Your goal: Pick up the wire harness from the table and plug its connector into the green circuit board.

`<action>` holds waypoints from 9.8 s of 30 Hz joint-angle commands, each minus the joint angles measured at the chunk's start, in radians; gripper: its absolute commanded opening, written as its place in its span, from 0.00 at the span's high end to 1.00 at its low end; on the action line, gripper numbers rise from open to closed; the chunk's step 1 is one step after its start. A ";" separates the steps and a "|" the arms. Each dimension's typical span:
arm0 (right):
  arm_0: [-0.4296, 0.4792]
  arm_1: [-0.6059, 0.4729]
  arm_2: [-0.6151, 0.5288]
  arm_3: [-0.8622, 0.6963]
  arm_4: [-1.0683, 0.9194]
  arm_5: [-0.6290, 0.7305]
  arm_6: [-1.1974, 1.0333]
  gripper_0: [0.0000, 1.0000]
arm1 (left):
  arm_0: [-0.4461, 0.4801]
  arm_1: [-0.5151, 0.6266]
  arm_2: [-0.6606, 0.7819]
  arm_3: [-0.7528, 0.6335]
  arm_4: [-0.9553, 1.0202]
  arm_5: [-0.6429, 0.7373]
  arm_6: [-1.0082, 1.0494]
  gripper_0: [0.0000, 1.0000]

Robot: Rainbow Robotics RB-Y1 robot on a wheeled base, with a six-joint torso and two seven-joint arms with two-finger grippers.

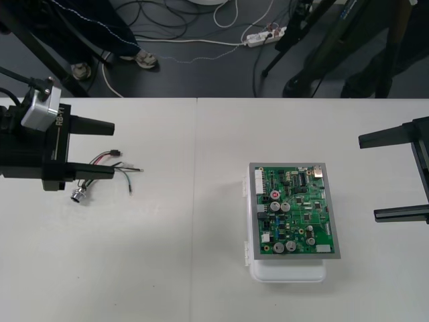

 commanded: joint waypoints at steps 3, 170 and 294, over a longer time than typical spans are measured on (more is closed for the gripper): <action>0.022 0.031 -0.032 -0.008 -0.013 -0.003 -0.012 0.00 | -0.037 0.118 0.019 0.108 0.062 -0.039 0.102 0.28; 0.105 0.251 0.016 0.128 -0.311 -0.003 0.118 0.00 | -0.221 -0.281 -0.411 0.524 -1.525 0.040 0.761 0.10; 0.105 0.251 0.016 0.128 -0.311 -0.003 0.118 0.00 | -0.522 -0.245 0.046 0.372 -0.950 0.005 0.645 1.00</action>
